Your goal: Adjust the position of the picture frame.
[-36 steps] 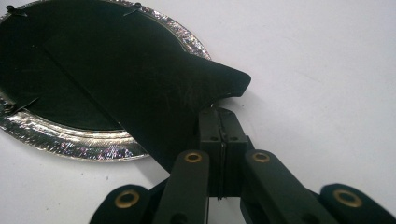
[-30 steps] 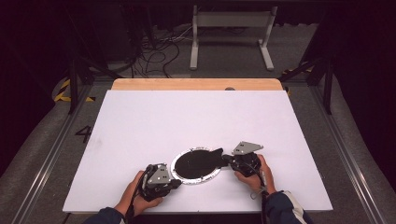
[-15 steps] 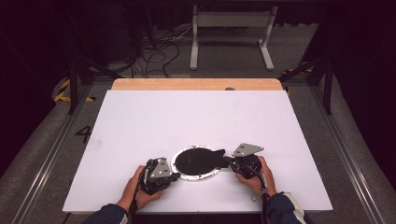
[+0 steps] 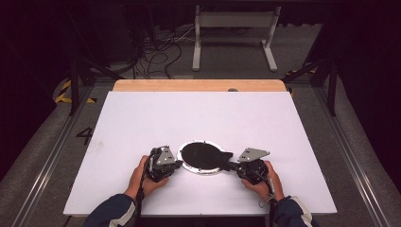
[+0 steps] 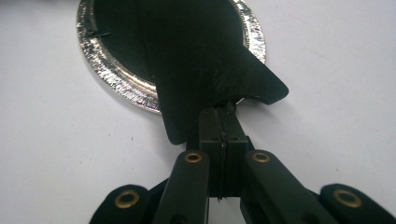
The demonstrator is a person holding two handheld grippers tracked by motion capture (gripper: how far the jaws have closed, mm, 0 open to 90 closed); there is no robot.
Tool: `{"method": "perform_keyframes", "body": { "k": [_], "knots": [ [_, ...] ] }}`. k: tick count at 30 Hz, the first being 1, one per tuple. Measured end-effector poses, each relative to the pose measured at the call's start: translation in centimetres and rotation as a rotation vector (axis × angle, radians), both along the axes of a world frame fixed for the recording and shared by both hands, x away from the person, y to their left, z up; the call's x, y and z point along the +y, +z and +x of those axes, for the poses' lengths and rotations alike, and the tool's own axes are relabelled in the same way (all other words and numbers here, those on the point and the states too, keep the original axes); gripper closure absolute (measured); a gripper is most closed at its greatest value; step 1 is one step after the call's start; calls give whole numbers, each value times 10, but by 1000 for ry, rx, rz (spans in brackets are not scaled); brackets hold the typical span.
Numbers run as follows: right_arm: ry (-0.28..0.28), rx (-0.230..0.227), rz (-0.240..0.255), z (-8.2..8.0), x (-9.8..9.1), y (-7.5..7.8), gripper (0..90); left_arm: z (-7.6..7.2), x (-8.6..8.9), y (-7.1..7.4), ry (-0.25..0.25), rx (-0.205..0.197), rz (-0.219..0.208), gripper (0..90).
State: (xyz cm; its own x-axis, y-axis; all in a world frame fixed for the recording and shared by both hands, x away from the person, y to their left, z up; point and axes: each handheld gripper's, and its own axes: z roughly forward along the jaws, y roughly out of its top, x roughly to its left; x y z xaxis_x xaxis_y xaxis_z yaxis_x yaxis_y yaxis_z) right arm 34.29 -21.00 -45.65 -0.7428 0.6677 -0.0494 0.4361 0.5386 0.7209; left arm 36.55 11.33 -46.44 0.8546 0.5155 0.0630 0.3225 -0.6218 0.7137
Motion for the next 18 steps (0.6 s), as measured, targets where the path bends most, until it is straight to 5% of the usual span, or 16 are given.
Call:
{"method": "perform_keyframes", "body": {
  "k": [9,18],
  "knots": [
    [15,22,19,-3,-1,0,900,16,-1,-2,50,12,-41,898],
    [47,15,8,-5,4,0,900,9,-1,-2,64,20,-52,899]
  ]
}}
